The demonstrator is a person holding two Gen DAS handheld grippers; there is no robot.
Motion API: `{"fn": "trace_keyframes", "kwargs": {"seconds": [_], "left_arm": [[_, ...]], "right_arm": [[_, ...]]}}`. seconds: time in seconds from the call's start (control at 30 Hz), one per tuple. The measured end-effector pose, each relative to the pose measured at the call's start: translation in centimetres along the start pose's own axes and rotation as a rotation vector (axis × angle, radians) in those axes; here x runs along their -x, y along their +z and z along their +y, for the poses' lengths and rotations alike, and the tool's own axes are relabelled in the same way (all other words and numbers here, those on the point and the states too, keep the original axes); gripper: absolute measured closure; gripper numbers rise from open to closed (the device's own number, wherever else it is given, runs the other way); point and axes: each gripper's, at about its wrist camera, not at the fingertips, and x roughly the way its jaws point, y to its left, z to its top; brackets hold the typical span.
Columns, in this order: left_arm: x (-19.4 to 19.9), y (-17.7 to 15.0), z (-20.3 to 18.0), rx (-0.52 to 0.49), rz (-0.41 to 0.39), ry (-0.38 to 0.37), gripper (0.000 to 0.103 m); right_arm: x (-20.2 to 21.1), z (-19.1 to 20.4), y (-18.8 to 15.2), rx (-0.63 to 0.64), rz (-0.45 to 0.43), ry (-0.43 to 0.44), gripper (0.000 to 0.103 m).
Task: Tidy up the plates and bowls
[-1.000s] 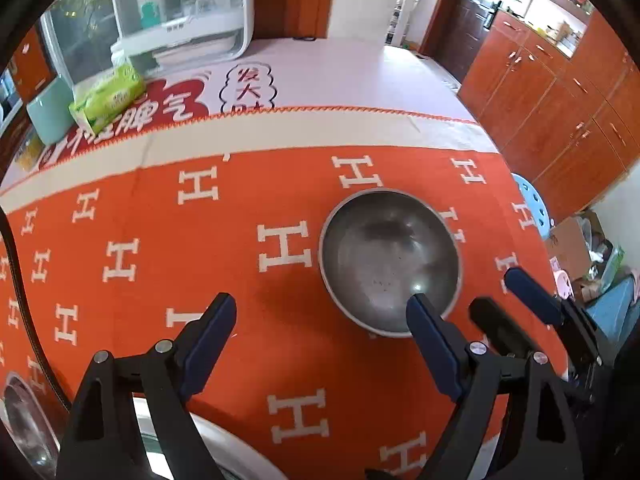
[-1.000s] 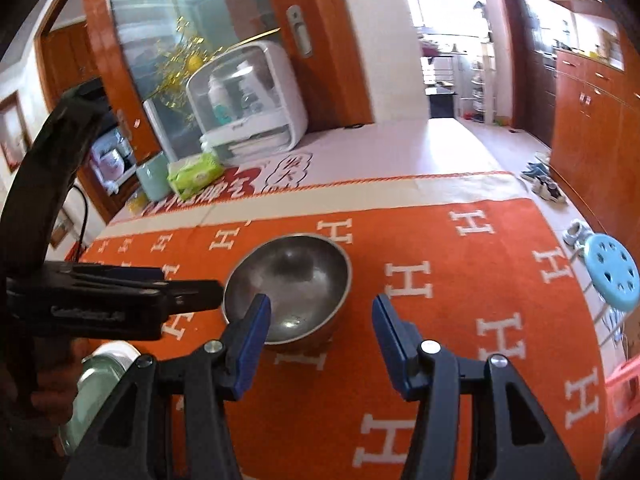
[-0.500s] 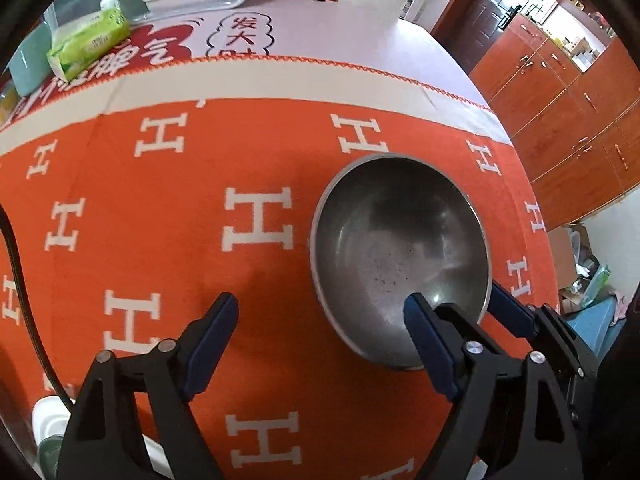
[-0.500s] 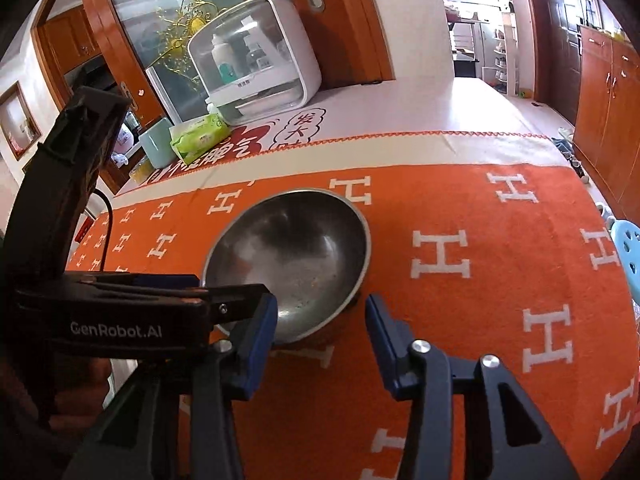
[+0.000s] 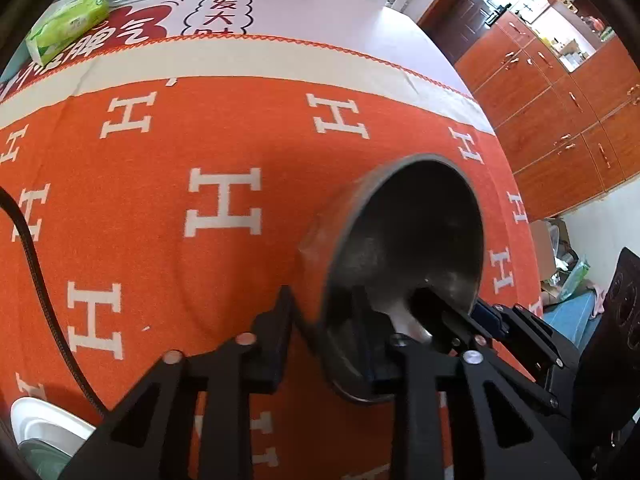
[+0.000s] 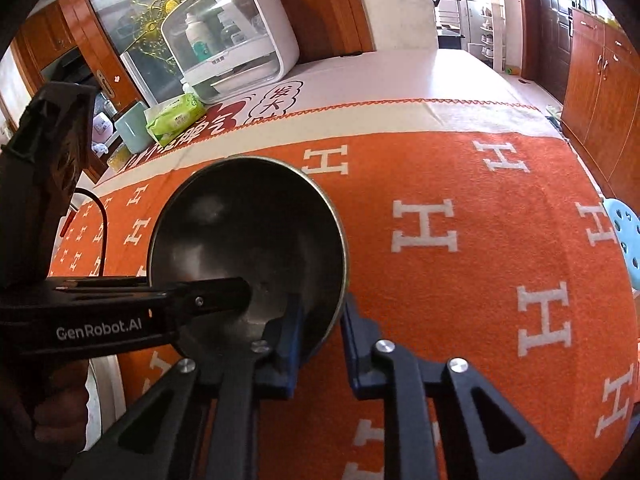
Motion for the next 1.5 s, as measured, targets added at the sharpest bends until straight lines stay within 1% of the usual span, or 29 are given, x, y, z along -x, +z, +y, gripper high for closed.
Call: {"fn": "trace_keyframes", "kwargs": {"seconds": [0.1, 0.2, 0.3, 0.7, 1.17, 1.5], "left_arm": [[0.0, 0.3, -0.2, 0.003, -0.004, -0.006, 0.082], [0.3, 0.1, -0.3, 0.004, -0.002, -0.003, 0.082], [0.6, 0.1, -0.6, -0.008, -0.005, -0.004, 0.082], [4.0, -1.0, -2.0, -0.057, -0.082, -0.004, 0.083], [10.1, -4.6, -2.1, -0.119, -0.189, -0.028, 0.083], [14.2, -7.5, -0.6, -0.106, -0.256, -0.048, 0.083]], "right_arm": [[-0.1, -0.1, 0.0, -0.013, 0.013, -0.009, 0.088], [0.3, -0.2, -0.1, -0.021, 0.013, -0.010, 0.089], [0.9, -0.1, -0.1, -0.022, -0.002, -0.017, 0.089], [4.1, 1.2, -0.5, -0.001, -0.074, -0.013, 0.089], [9.3, 4.3, -1.7, 0.084, -0.173, -0.036, 0.089], [12.1, 7.8, -3.1, 0.174, -0.197, -0.038, 0.089]]}}
